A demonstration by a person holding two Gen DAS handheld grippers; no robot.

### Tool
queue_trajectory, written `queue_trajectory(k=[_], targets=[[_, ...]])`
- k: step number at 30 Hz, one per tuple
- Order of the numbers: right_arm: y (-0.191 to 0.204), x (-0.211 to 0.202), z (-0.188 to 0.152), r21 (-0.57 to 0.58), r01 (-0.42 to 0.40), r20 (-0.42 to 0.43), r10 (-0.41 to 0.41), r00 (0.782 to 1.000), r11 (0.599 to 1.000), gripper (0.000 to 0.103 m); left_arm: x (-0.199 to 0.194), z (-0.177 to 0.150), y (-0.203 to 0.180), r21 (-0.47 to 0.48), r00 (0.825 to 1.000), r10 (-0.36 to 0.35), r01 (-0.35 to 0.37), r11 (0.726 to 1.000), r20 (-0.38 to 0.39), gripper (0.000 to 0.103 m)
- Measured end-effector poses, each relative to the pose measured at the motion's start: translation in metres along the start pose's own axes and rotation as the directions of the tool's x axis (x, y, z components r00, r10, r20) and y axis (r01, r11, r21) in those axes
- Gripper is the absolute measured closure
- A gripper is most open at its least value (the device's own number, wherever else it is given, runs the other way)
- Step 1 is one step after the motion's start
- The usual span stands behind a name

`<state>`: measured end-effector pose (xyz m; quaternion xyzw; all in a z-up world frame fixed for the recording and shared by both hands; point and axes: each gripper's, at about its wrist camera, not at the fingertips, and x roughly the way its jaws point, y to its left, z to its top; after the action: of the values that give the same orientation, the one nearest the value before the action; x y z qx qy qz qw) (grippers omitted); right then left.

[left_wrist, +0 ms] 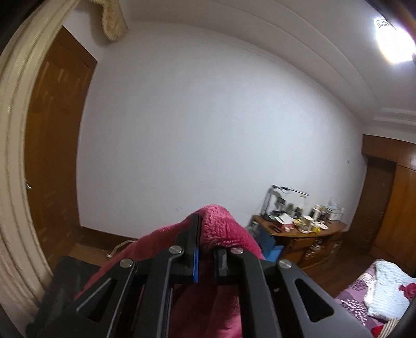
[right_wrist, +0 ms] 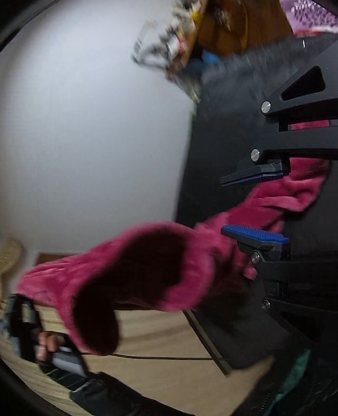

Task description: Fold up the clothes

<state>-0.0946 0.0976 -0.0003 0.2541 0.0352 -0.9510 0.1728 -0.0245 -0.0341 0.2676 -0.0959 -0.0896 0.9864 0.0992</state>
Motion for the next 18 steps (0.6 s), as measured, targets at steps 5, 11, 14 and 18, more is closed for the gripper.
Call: queue_trajectory(k=[5, 11, 14, 18], targets=[[0.006, 0.051, -0.029, -0.022, -0.119, -0.121, 0.115, 0.986, 0.993, 0.069, -0.036, 0.036, 0.014, 0.004, 0.998, -0.013, 0.013, 1.0, 0.062, 0.096], [-0.001, 0.093, -0.015, -0.015, -0.248, -0.095, 0.245, 0.965, 0.969, 0.037, -0.074, 0.08, 0.022, 0.041, 0.992, -0.05, 0.046, 0.998, 0.118, 0.096], [-0.01, 0.089, 0.005, 0.022, -0.337, -0.025, 0.337, 0.941, 0.941, 0.037, -0.086, 0.091, 0.024, 0.037, 0.991, -0.048, 0.043, 0.998, 0.127, 0.096], [-0.028, 0.07, 0.029, 0.06, -0.472, 0.08, 0.467, 0.881, 0.88, 0.029, -0.101, 0.106, 0.027, 0.032, 0.989, -0.044, 0.04, 0.999, 0.139, 0.096]])
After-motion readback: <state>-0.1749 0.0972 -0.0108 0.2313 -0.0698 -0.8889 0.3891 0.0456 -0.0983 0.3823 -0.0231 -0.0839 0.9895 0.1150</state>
